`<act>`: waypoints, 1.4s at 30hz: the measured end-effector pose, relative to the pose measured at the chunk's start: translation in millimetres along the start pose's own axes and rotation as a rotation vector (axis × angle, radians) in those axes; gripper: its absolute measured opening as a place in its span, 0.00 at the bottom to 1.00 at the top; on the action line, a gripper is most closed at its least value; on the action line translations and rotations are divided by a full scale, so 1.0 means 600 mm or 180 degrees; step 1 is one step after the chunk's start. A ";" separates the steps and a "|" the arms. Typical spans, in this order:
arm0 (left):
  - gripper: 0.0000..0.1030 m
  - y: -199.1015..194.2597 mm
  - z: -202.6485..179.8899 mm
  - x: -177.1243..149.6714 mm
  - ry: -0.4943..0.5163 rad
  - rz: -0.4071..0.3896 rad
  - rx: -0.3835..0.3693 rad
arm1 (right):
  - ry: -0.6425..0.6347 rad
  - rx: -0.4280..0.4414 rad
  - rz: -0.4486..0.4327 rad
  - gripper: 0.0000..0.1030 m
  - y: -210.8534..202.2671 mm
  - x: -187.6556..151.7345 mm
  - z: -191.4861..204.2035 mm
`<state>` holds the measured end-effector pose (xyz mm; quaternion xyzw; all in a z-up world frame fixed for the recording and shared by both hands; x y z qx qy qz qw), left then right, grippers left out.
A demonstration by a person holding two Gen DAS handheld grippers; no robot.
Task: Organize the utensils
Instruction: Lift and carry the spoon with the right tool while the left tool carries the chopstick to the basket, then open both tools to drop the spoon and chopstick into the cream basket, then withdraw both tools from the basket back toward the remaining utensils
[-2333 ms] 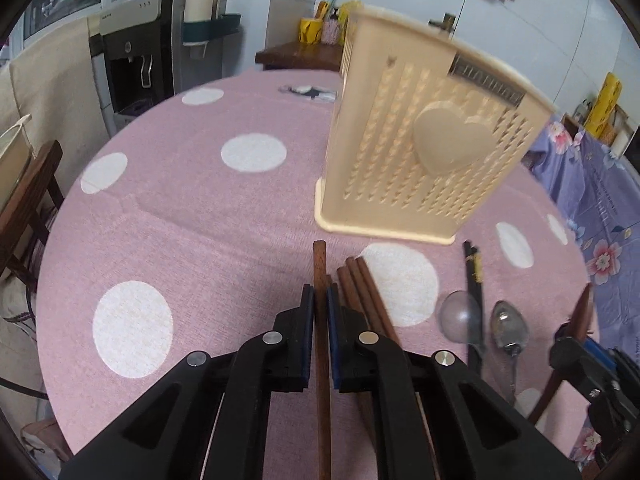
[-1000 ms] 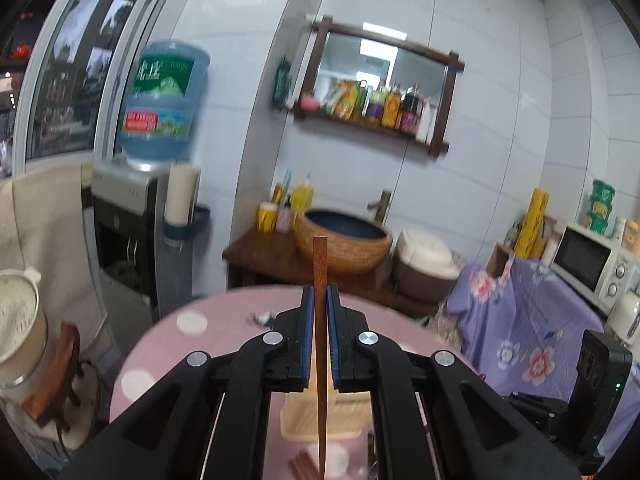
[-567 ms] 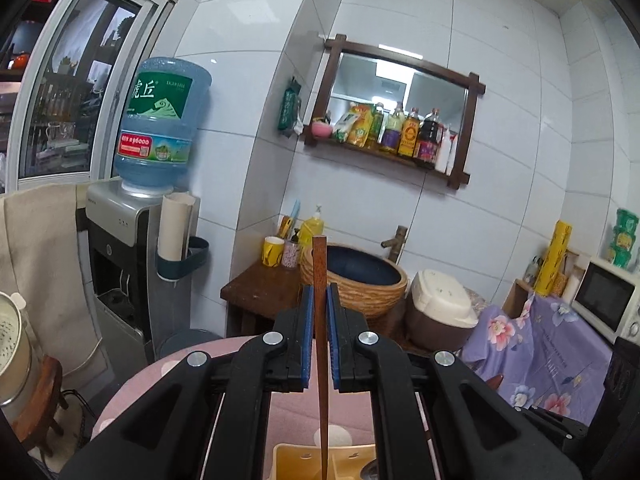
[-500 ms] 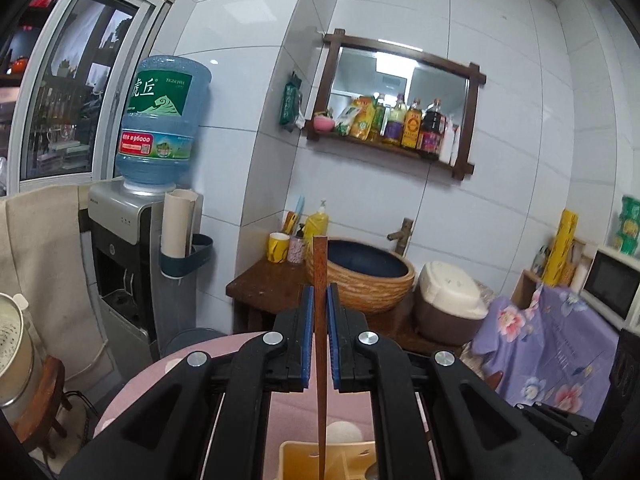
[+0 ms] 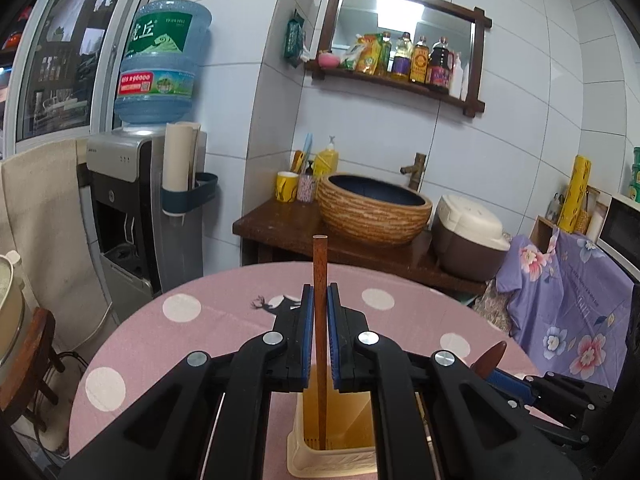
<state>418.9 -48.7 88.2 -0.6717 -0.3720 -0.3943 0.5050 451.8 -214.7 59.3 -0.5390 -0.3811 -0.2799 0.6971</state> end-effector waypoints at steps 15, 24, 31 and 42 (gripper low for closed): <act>0.27 -0.014 -0.007 -0.016 0.0113 -0.0011 -0.0022 | 0.0148 -0.0036 -0.0114 0.47 -0.005 -0.016 -0.015; 0.87 -0.095 0.010 -0.066 -0.0021 -0.0006 0.0033 | 0.0072 -0.0190 -0.0245 0.62 -0.071 -0.057 -0.014; 0.94 -0.113 0.039 -0.160 -0.0086 0.0405 0.0141 | 0.0038 -0.0329 -0.0150 0.70 -0.116 -0.137 -0.020; 0.88 -0.128 0.078 -0.292 -0.0195 0.0923 0.0385 | 0.0131 -0.0555 0.0177 0.72 -0.139 -0.270 -0.045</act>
Point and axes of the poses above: each gripper's, at about its wrist camera, not at the fingertips, and y roughly the way its jaws point, z to its left, x to its top, the point moved 4 cm from there along y, roughly the way its jaws point, and after that the axes turned 1 degree about -x, right-handed, at the moved point
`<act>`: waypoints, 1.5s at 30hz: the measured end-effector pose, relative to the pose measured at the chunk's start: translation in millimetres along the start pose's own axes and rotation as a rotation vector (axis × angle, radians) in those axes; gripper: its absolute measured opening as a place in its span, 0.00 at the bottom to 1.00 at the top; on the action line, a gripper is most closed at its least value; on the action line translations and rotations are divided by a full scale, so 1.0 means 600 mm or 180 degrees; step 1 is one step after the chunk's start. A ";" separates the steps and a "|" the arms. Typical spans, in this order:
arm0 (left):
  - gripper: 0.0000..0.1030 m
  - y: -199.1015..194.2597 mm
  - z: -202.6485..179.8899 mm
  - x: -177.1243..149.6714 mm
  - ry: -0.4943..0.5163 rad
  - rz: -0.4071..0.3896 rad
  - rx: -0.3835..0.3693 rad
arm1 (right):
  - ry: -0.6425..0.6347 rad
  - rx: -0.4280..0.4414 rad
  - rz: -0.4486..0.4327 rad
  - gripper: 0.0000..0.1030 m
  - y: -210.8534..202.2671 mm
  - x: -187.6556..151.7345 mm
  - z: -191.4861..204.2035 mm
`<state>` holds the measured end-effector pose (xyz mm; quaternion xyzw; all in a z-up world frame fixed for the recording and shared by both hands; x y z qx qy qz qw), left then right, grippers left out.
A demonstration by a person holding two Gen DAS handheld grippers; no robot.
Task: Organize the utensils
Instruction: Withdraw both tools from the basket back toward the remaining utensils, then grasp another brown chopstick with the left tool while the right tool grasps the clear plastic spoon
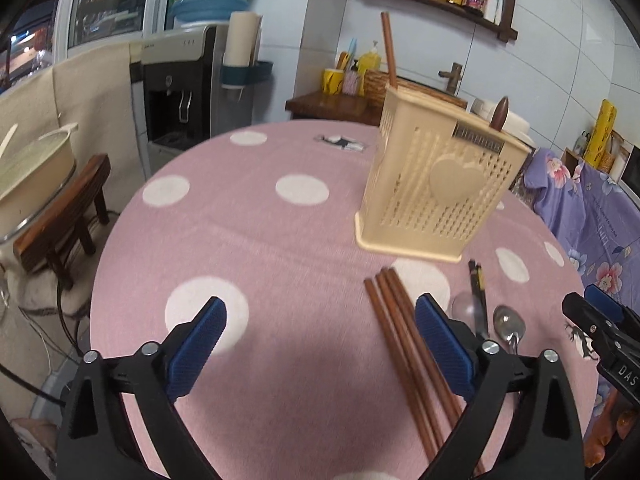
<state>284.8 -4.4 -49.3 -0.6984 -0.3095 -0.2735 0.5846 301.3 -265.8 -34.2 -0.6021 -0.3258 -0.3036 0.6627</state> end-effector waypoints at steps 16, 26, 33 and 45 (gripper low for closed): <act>0.70 0.049 -0.079 -0.069 0.0475 0.0418 -0.0093 | -0.0027 -0.0064 0.0229 0.72 0.018 -0.050 0.011; 0.70 0.057 -0.056 -0.078 0.0630 0.0588 0.0115 | -0.0052 -0.0030 0.0253 0.72 0.021 -0.049 0.016; 0.69 0.050 -0.001 -0.067 0.0307 0.0570 0.0147 | -0.0085 -0.0023 0.0272 0.72 0.029 -0.043 0.021; 0.53 0.079 -0.012 -0.046 0.0468 0.0594 0.0335 | -0.0445 0.0142 0.0286 0.67 0.046 -0.019 0.059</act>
Point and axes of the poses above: each gripper's, at about its wrist camera, not at the fingertips, and y roughly the way its jaws point, z to its left, x to its top, the point moved 4 cm from there along y, roughly the way its jaws point, and after that the axes turned 1 degree about -x, right-handed, at the moved point
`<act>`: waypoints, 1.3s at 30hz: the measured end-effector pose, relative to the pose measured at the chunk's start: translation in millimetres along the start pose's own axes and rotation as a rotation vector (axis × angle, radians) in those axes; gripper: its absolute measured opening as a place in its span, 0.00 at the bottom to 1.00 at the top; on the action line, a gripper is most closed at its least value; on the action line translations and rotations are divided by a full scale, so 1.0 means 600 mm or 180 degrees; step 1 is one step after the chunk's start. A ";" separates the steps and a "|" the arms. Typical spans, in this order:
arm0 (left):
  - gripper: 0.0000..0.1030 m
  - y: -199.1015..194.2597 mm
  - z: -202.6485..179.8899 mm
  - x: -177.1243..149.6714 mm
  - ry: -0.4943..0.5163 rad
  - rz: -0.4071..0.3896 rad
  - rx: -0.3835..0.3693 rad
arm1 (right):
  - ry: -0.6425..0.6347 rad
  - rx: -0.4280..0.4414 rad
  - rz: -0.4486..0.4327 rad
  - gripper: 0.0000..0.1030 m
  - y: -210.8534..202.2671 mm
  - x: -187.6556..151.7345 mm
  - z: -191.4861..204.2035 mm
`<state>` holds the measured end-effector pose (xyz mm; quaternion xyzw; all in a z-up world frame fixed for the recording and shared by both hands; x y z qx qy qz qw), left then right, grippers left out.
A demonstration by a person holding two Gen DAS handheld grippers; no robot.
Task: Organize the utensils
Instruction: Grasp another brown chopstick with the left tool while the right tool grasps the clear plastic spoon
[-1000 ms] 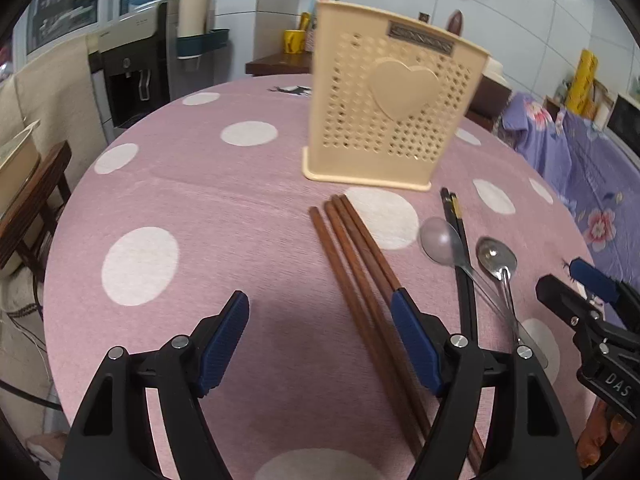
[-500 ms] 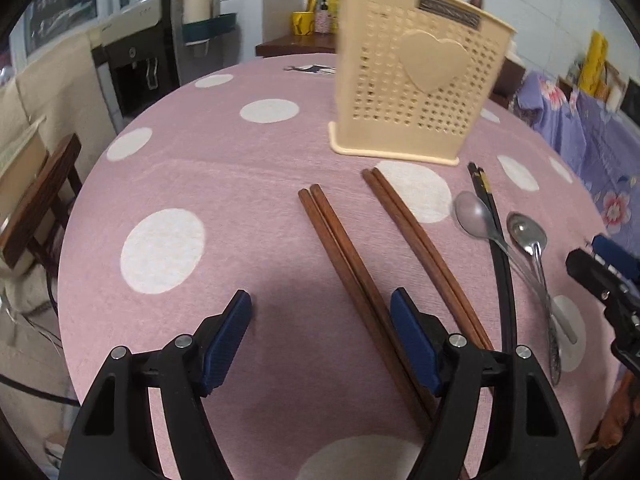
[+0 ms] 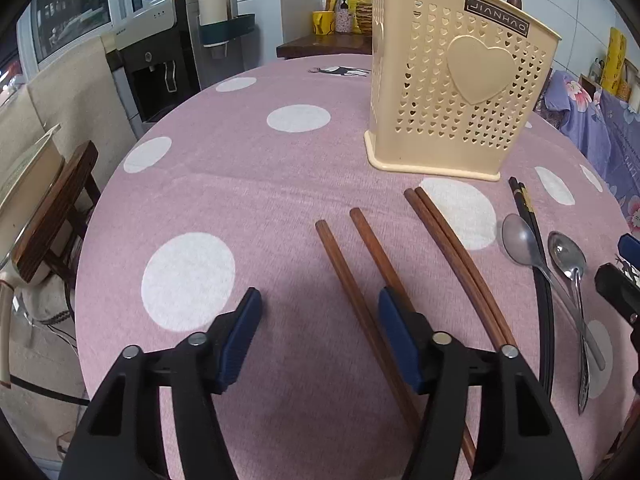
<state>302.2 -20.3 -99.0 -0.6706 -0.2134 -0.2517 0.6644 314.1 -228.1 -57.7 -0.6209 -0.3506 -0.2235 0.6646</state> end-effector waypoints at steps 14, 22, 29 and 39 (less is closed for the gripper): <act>0.32 0.005 0.011 0.013 -0.0053 -0.0004 -0.0023 | -0.0855 0.0611 0.0577 0.51 0.117 0.030 0.048; 0.32 0.004 0.012 0.014 -0.0070 -0.0015 -0.0027 | -0.1142 0.0728 0.0568 0.44 0.128 0.044 0.054; 0.32 0.002 0.013 0.013 -0.0067 -0.0006 -0.0042 | -0.1090 0.0821 0.0726 0.44 0.146 0.050 0.049; 0.32 0.003 0.009 0.017 -0.0138 0.0080 -0.0144 | -0.0870 0.0701 0.0846 0.44 0.139 0.034 0.042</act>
Point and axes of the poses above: each gripper's, at about its wrist camera, not at the fingertips, and y roughly the way its jaws point, z to its left, x to its top, the point moved 4 cm from there along y, roughly the way its jaws point, and after that the axes turned 1 degree about -x, right-handed, at the moved point
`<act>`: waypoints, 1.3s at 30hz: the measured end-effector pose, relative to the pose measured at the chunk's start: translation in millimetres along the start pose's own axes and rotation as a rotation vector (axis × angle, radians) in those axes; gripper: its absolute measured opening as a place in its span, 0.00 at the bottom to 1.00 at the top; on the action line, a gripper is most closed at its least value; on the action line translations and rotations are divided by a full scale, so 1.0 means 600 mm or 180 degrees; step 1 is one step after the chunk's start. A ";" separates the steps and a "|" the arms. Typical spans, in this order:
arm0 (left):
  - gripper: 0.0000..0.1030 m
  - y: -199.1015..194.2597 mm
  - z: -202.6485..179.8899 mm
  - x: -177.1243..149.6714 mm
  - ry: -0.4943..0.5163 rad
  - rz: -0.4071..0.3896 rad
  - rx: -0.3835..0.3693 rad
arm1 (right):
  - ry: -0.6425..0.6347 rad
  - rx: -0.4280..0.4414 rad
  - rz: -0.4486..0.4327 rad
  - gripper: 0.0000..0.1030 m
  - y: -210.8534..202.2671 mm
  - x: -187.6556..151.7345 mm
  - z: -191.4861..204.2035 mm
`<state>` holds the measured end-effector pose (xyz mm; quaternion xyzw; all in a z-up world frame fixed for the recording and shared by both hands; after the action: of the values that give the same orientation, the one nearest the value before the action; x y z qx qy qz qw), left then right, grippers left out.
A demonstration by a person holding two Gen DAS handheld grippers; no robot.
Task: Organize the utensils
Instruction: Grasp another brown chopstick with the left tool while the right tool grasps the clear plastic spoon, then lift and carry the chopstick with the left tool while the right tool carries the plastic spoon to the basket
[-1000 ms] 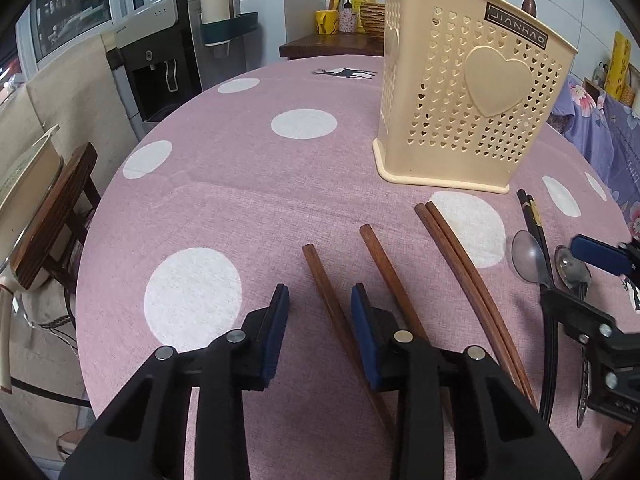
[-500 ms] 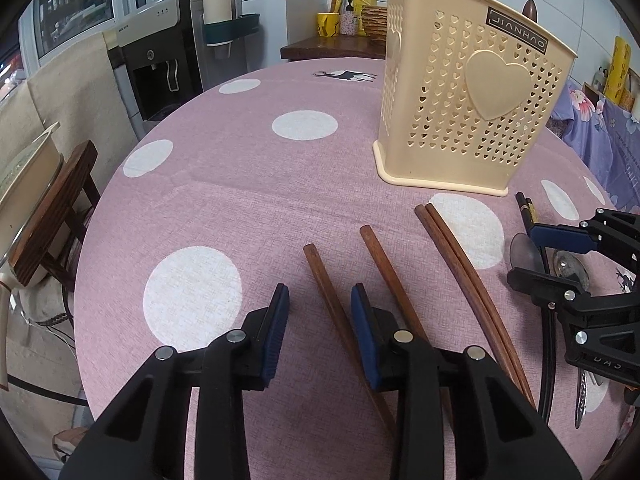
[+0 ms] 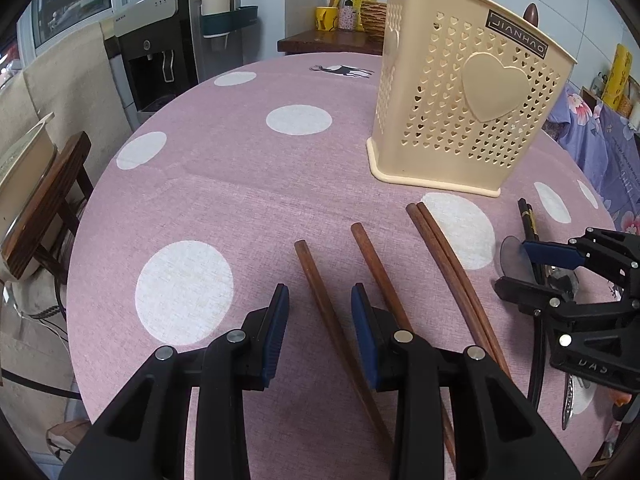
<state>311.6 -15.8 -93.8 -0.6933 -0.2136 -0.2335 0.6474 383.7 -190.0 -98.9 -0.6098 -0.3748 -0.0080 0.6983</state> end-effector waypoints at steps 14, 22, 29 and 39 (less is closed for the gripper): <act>0.10 0.000 -0.014 -0.001 -0.0073 0.0008 -0.0123 | 0.0227 -0.0048 -0.0009 0.36 0.000 0.000 0.009; 0.09 0.005 -0.012 0.006 -0.0183 0.0003 -0.0223 | 0.0274 -0.0005 -0.0082 0.36 -0.009 -0.005 0.018; 0.08 -0.015 -0.009 0.021 -0.0224 -0.0149 -0.0258 | 0.0398 0.0011 -0.0273 0.36 -0.039 0.007 0.018; 0.07 -0.131 0.002 0.079 -0.0268 -0.0760 -0.0471 | 0.0764 0.0243 -0.0987 0.36 -0.169 0.031 0.010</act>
<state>302.2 -9.2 -2.8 -0.7180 -0.3037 -0.2947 0.5526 346.2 -202.8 -3.2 -0.5125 -0.3783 -0.1739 0.7510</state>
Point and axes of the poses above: each gripper's, at about its wrist camera, not at the fingertips, and y roughly the way its jaws point, z to its left, x to its top, the point moved 4 cm from there along y, roughly the way its jaws point, and after that the axes turned 1 degree about -x, right-handed, at the moved point
